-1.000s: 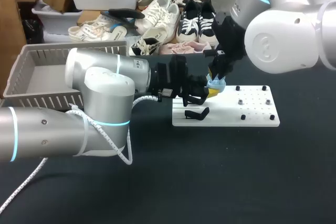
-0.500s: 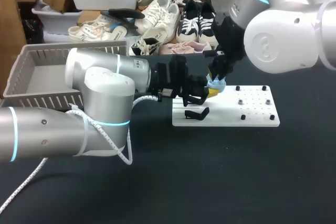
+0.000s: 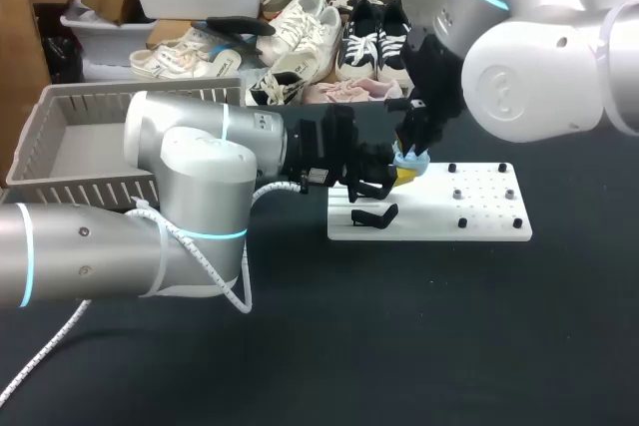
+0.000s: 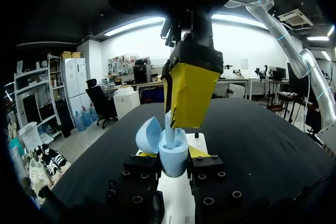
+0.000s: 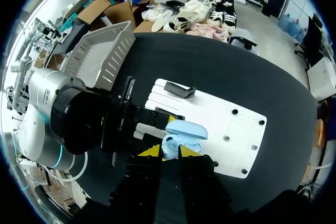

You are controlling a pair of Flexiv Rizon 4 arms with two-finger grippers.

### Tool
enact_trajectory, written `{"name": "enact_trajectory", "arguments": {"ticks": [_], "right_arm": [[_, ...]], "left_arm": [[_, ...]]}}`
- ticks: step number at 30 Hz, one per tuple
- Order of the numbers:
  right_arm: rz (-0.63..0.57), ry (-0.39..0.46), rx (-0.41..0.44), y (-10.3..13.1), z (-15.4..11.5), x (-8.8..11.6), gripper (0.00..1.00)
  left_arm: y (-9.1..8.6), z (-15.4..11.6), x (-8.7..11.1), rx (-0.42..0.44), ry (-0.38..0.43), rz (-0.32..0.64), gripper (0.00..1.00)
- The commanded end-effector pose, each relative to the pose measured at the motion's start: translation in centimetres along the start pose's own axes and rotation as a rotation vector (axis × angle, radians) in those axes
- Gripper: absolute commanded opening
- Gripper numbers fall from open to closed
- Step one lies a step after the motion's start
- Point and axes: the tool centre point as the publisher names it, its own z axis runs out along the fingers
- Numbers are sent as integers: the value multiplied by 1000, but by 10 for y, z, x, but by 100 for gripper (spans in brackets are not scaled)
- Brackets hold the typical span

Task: Pick up each earbud case from the left stands, insert the matching earbuds, close the lid, and place the case in the box.

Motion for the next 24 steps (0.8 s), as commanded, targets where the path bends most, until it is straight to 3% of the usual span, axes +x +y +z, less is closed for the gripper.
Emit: {"name": "enact_trajectory", "arguments": {"ticks": [1,24], "right_arm": [[4,-3,7,1,0,1,0],[18,-13,-6,4,2,4,0]], "left_arm": [[-1,0,0,-4,-2,1,0],[-1,0,0,-4,-2,1,0]]}}
